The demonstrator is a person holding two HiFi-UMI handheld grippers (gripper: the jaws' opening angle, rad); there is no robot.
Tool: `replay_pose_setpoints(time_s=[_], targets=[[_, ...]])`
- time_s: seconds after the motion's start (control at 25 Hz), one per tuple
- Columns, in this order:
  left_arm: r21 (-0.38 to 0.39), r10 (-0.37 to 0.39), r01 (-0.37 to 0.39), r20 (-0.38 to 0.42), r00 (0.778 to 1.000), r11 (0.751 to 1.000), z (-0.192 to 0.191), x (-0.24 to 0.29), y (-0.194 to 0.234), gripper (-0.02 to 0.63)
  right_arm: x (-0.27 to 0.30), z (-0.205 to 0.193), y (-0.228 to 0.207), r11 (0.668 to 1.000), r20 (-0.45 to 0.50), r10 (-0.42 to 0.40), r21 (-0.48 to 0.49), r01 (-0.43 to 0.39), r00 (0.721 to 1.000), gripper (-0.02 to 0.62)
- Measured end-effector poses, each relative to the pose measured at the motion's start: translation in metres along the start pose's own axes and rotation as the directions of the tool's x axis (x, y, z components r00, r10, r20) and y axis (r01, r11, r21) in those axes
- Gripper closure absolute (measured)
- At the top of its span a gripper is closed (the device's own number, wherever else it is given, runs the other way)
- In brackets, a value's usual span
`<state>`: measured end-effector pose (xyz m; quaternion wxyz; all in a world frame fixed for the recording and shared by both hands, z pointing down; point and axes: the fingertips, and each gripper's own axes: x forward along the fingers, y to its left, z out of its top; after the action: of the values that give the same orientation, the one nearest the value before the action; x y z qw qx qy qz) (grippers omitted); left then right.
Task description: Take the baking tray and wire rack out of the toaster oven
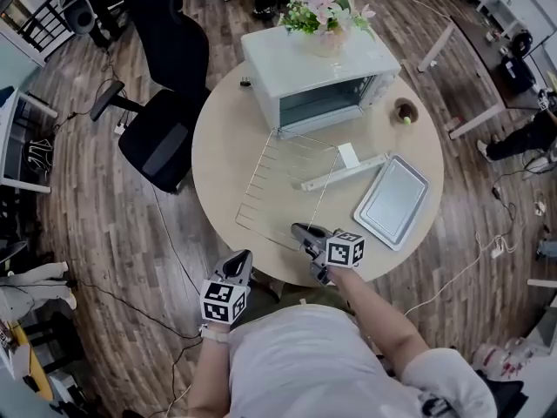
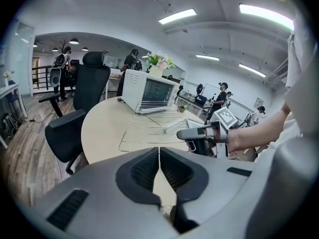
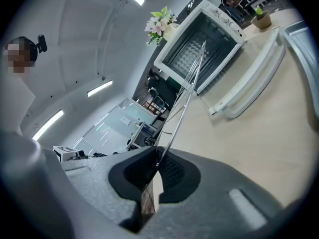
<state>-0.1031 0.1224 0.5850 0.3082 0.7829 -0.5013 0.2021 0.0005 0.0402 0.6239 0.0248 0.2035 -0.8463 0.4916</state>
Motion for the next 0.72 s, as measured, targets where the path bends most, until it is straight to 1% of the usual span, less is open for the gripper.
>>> replay_pose_setpoints(time_s=[0.36,0.72], targets=[[-0.021,-0.002,0.003,0.007,1.000,1.000,0.000,-0.038,0.057,0.614,0.065,-0.022,0.018,0.998,-0.057,-0.022,0.051,0.025,0.998,0.586],[-0.036,-0.009,0.009,0.004,1.000,0.999,-0.003,-0.060,0.112,0.614,0.121,-0.032,0.020,0.992,-0.068,-0.055,0.107,0.062,0.996,0.586]])
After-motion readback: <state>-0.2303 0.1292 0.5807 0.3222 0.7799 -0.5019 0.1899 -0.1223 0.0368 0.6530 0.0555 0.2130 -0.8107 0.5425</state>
